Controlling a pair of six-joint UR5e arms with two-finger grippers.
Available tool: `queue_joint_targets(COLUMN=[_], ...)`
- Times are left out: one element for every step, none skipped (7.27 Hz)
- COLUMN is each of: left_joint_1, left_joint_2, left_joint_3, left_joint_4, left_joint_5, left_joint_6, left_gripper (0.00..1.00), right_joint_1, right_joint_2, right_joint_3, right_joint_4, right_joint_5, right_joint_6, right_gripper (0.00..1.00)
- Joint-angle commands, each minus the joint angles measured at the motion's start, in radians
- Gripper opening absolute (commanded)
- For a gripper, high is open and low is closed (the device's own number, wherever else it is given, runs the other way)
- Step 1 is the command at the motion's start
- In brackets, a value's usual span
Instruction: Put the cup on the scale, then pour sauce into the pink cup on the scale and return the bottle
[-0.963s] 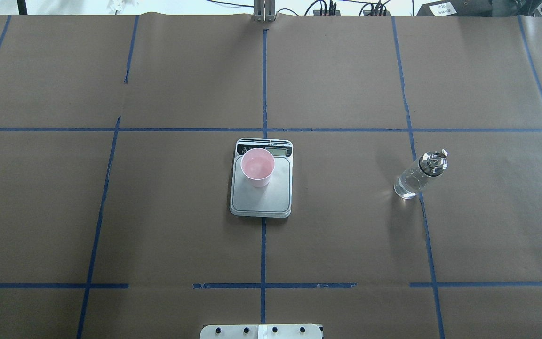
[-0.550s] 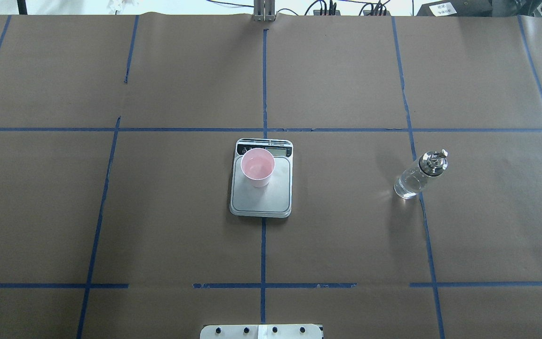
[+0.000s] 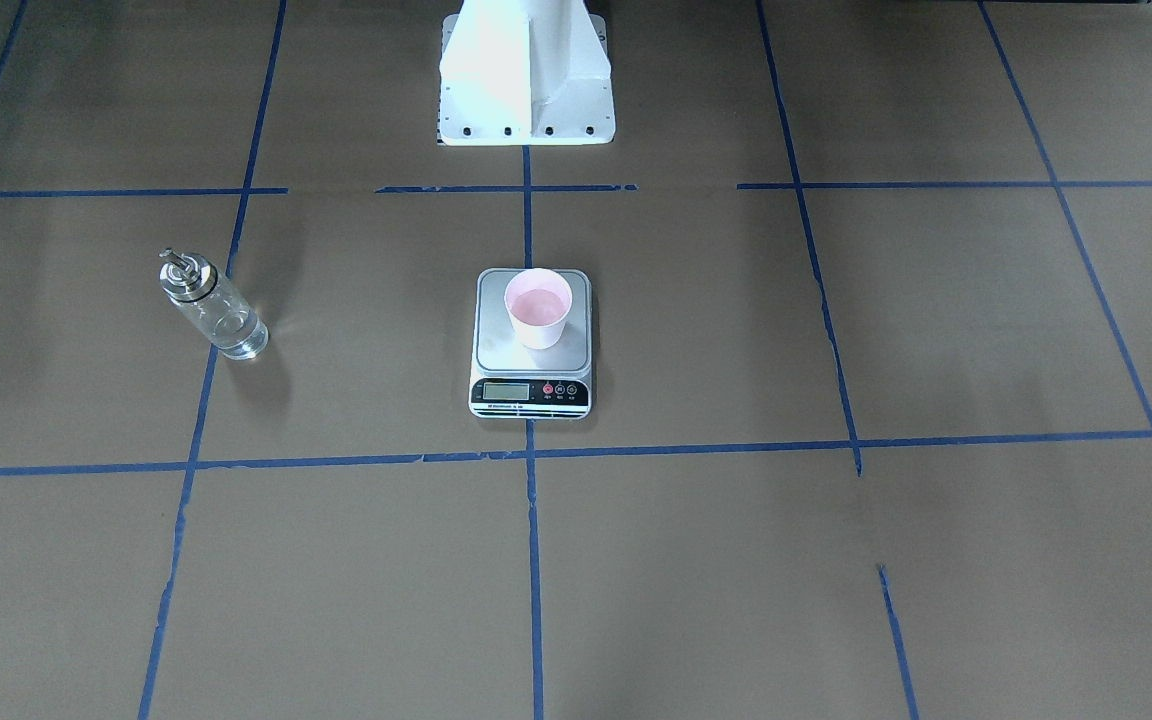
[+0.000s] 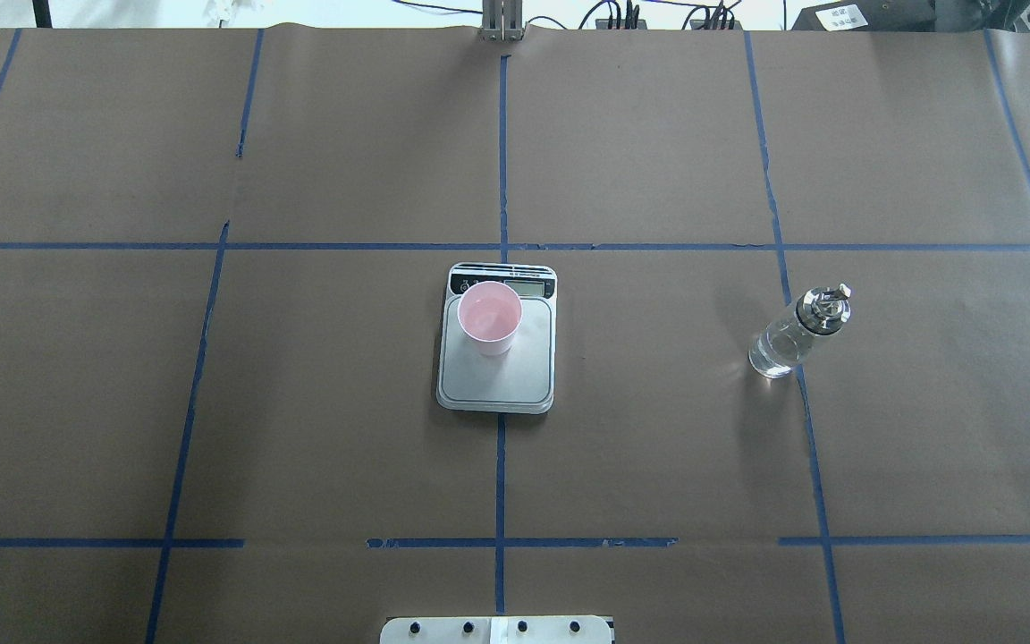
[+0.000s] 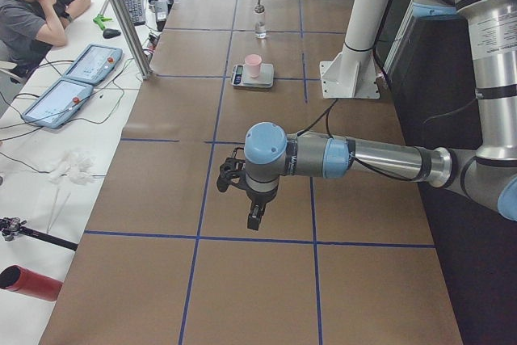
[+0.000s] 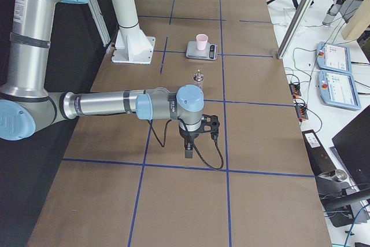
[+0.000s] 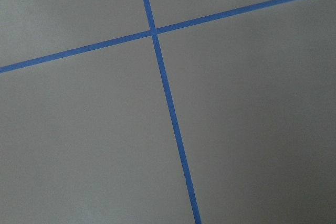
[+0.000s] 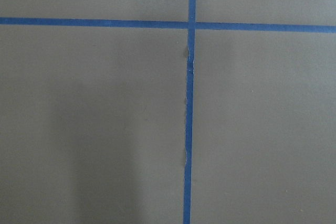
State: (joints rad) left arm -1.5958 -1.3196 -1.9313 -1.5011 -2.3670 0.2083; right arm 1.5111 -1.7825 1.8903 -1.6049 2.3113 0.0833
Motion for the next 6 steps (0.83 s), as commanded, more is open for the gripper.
queue_joint_targets(left_joint_1=[-0.001,-0.001,-0.001,-0.001,-0.004,-0.003], left_joint_2=[-0.003,-0.001,-0.001,0.0,0.002,-0.003], left_joint_3=[0.034,0.035,0.058,0.067,0.052,0.063], left_joint_4=[0.007,0.01,0.01,0.009,0.007,0.001], left_joint_5=[0.0,-0.003,-0.017,-0.05,-0.051,-0.055], left_joint_6=[-0.007,-0.012,-0.012,-0.013,-0.01,-0.01], left_gripper=[1.0,1.0,1.0,1.0,1.0,1.0], right_joint_1=[0.0,0.0,0.0,0.0,0.0,0.0], right_joint_2=[0.0,-0.002,0.0,-0.002,0.0,0.0], right_joint_3=[-0.002,-0.002,-0.005,-0.005,-0.005,-0.004], right_joint_4=[0.0,0.0,0.0,0.002,0.002,0.002], right_joint_5=[-0.001,-0.001,0.0,0.0,0.0,-0.001], right_joint_6=[0.001,0.001,0.001,0.001,0.001,0.001], right_gripper=[1.0,1.0,1.0,1.0,1.0,1.0])
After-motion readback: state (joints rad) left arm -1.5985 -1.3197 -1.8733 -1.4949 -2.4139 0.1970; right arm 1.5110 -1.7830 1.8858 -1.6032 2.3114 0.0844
